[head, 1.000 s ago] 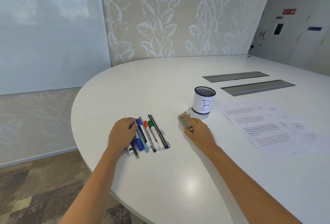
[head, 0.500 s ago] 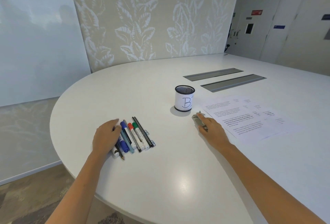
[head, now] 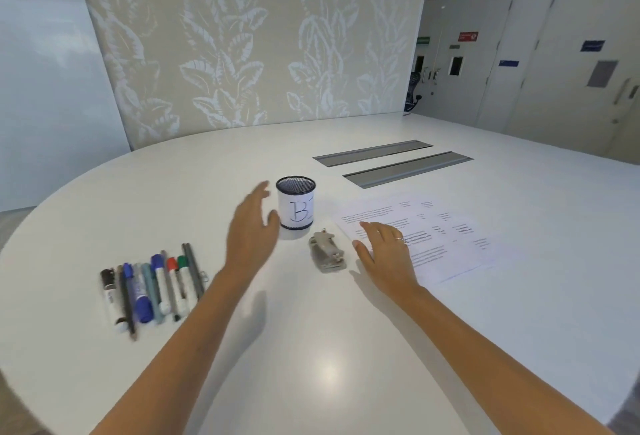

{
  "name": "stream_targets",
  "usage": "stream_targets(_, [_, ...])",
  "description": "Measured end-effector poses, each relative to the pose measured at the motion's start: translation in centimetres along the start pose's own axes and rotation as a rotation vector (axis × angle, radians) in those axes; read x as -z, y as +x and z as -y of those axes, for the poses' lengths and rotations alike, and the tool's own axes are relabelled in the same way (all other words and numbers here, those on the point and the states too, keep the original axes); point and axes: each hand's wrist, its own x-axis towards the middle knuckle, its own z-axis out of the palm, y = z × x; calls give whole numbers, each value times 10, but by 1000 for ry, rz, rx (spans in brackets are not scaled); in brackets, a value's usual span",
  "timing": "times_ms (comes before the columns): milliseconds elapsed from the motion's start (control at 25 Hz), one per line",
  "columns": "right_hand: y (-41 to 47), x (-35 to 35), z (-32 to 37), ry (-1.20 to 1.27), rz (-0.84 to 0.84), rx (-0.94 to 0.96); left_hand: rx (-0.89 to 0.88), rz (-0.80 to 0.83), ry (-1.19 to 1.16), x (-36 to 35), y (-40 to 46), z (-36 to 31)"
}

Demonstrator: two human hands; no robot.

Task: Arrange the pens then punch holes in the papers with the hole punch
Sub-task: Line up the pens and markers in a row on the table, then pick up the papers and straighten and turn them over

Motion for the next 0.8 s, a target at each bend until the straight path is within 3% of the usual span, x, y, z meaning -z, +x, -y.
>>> stream_targets(120, [16,25,-65,-60,19,-80,-111,182,-16,-71,-14,-49])
stream_targets(240, [31,51,-137,-113,58,-232,-221,415,134,-135,-28,-71])
stream_targets(360, [45,74,-205,-117,119,-442,17,641,365,-183,-27,-76])
stream_targets(520, [58,90,-260,-48,225,-547,213,640,581,-208,-26,-62])
stream_targets(640, [63,86,-264,80,282,-460,192,633,677,-215,-31,-54])
stream_targets(800, [62,72,-245,72,285,-333,172,584,693,-219,-34,-51])
